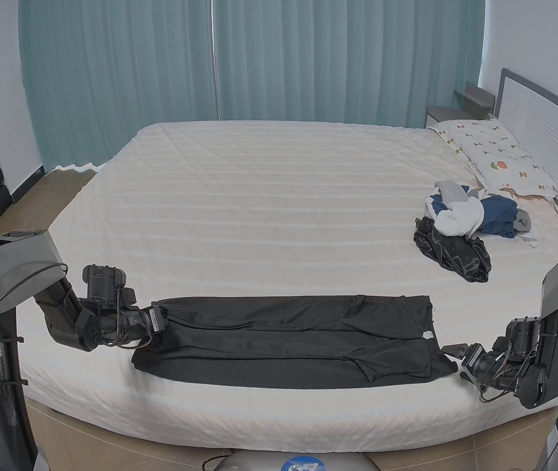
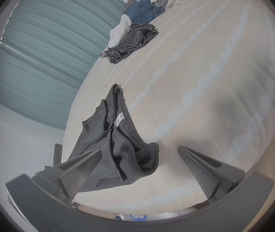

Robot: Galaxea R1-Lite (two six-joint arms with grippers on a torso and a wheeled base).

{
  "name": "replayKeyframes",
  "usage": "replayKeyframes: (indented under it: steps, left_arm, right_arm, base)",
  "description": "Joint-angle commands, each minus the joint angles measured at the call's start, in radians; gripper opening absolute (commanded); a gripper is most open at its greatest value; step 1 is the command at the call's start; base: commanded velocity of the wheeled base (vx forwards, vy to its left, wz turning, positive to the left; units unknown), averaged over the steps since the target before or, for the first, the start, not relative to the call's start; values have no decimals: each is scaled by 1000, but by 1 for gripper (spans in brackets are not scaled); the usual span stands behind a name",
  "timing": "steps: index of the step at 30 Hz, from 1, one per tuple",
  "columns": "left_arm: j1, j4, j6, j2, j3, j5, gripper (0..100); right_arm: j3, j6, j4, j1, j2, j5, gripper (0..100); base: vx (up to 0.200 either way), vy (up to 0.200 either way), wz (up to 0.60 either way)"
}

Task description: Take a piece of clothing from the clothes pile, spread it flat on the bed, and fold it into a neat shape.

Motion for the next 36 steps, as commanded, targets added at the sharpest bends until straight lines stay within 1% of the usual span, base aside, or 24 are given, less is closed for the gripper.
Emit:
replayKeyframes:
  steps: [1,2,8,12,17,18,20,21,23,29,30,34,36]
  left_arm:
    - [-17,-7,-19,6,-16,14,0]
    - [-31,-5,-30,0,-14,22,0]
    - [-53,-1,-70,-11,-14,32,0]
    - [-74,1,-72,-37,-22,88,0]
    - [-96,34,-73,-69,-53,111,0]
    - [-115,111,-73,-95,-91,128,0]
    - [-142,206,-73,-121,-125,158,0]
    - [-142,206,-73,-121,-125,158,0]
    - [-186,277,-73,-136,-157,189,0]
    - [-252,301,-75,-140,-179,264,0]
    - [-277,323,-75,-136,-191,289,0]
    - [-315,383,-90,-136,-214,321,0]
    - [-341,415,-116,-135,-240,335,0]
  right_arm:
    - [0,2,-13,0,1,0,100]
    - [0,2,-13,0,1,0,100]
    - [0,2,-13,1,1,0,100]
    - [1,2,-13,1,1,0,100]
    - [1,2,-13,1,1,0,100]
    - [1,2,-13,1,1,0,100]
    - [1,2,-13,1,1,0,100]
    - [1,2,-13,1,1,0,100]
    - [1,2,-13,1,1,0,100]
    - [1,2,-13,1,1,0,100]
    - [1,2,-13,1,1,0,100]
    - [1,2,-13,1,1,0,100]
    - [1,0,-13,3,1,0,100]
  base:
    - [0,0,0]
    - [0,0,0]
    - [0,-200,0]
    - [0,-200,0]
    - [0,-200,0]
    - [0,-200,0]
    - [0,-200,0]
    - [0,-200,0]
    - [0,-200,0]
    - [0,-200,0]
    - [0,-200,0]
    - [0,-200,0]
    - [0,-200,0]
